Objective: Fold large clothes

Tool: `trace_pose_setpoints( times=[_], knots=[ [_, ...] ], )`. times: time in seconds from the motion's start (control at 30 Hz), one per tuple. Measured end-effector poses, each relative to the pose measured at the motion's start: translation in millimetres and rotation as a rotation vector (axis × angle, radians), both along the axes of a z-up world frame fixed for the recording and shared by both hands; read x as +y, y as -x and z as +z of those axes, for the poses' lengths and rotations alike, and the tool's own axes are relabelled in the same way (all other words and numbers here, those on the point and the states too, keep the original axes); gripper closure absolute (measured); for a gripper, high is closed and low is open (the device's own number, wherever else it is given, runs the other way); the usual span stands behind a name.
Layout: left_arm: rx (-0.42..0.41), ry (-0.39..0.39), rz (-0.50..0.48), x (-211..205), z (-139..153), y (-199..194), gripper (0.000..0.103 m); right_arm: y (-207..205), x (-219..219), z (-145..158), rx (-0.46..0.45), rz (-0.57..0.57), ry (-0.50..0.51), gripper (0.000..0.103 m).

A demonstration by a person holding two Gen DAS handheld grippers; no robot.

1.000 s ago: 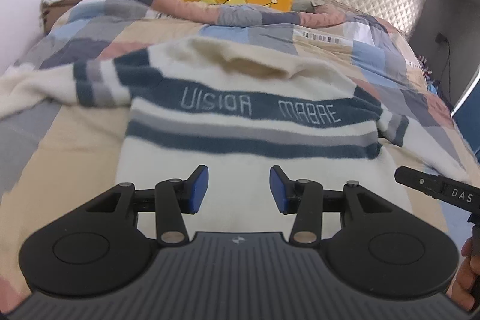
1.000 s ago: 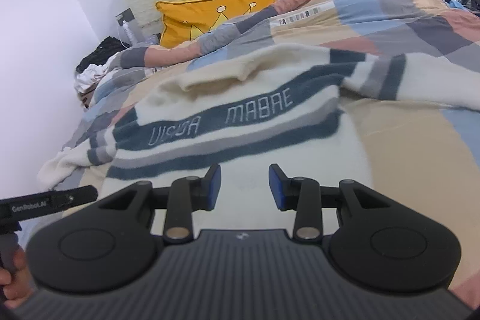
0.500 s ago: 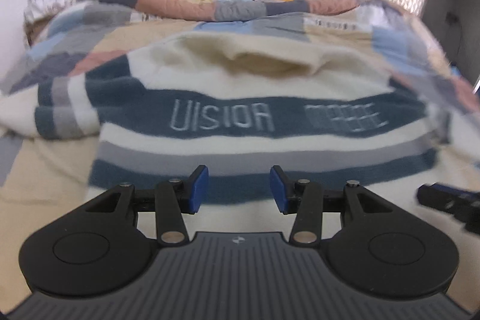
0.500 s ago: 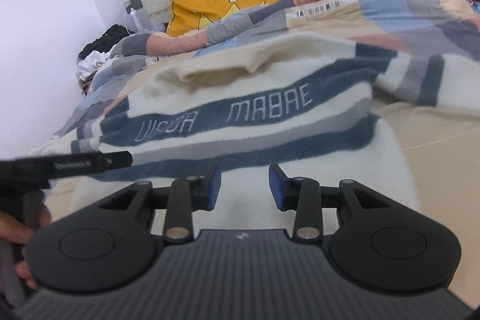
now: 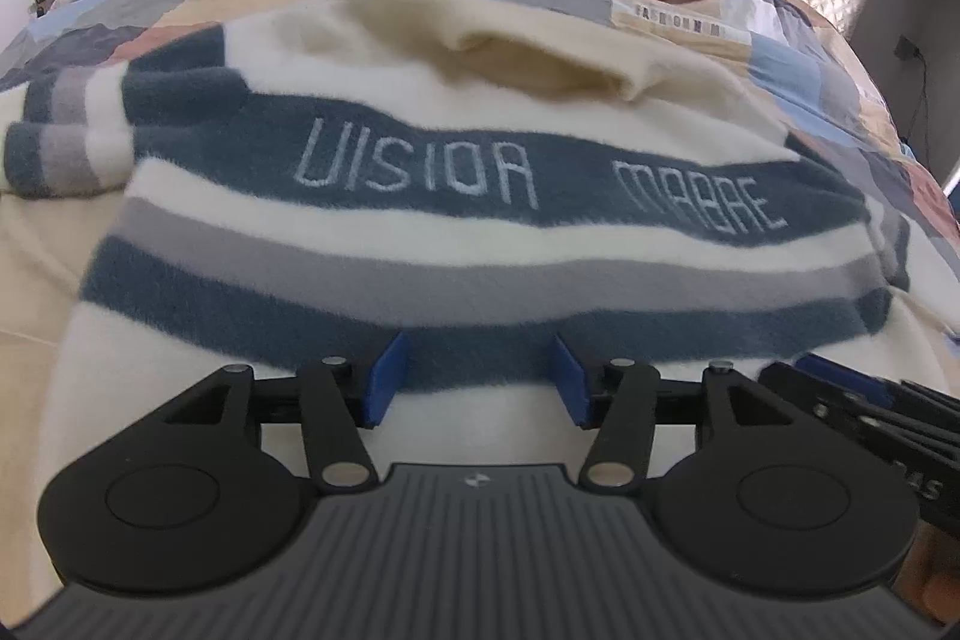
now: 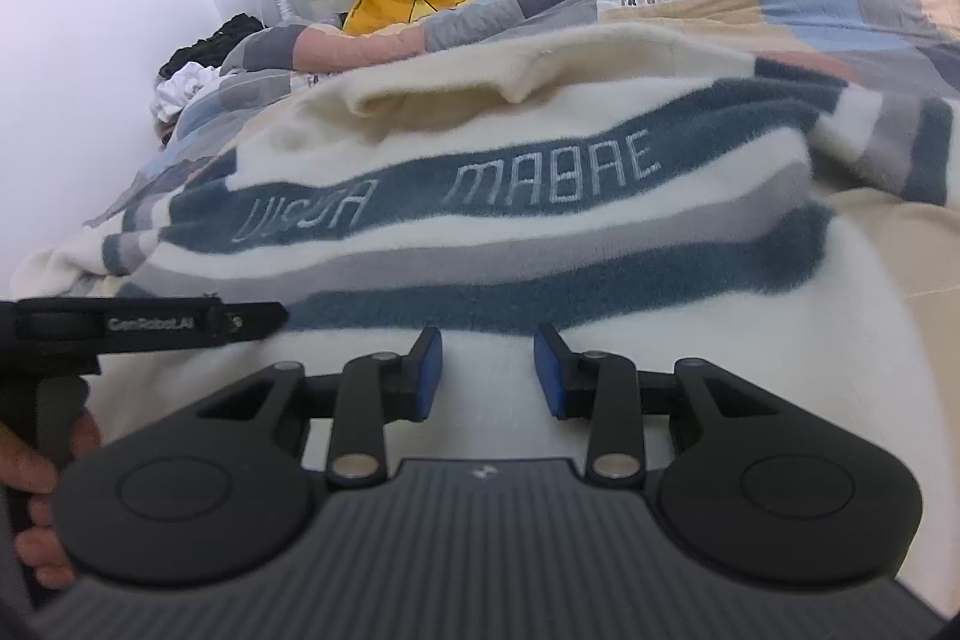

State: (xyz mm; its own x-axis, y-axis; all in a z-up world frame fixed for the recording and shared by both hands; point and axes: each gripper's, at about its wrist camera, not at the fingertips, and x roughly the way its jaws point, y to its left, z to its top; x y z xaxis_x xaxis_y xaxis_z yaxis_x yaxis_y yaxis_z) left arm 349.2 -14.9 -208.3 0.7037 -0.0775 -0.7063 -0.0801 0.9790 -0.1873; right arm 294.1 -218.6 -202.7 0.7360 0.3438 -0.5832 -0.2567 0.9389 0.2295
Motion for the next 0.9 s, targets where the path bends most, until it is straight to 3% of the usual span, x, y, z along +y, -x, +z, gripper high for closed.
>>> trace_pose_setpoints(
  times=[0.2, 0.33, 0.57, 0.7, 0.83, 0.9],
  knots=[
    [0.002, 0.049, -0.003, 6, 15, 11, 0.043, -6, -5, -5, 0.017, 0.003, -0.023, 0.067],
    [0.006, 0.097, -0.008, 12, 20, 18, 0.043, -24, 11, 0, 0.029, 0.008, 0.039, 0.065],
    [-0.023, 0.170, -0.027, 27, 26, 33, 0.043, -80, 45, 39, -0.002, -0.041, 0.000, 0.065],
    [-0.019, 0.214, -0.004, 44, 21, 24, 0.043, -128, 68, 24, 0.022, -0.057, 0.013, 0.066],
    [-0.010, 0.341, 0.005, 62, 13, 15, 0.043, -175, 85, -5, 0.051, -0.105, 0.121, 0.066],
    [-0.010, 0.379, 0.026, 69, 10, 12, 0.043, -196, 90, -13, 0.061, -0.131, 0.118, 0.064]
  ],
)
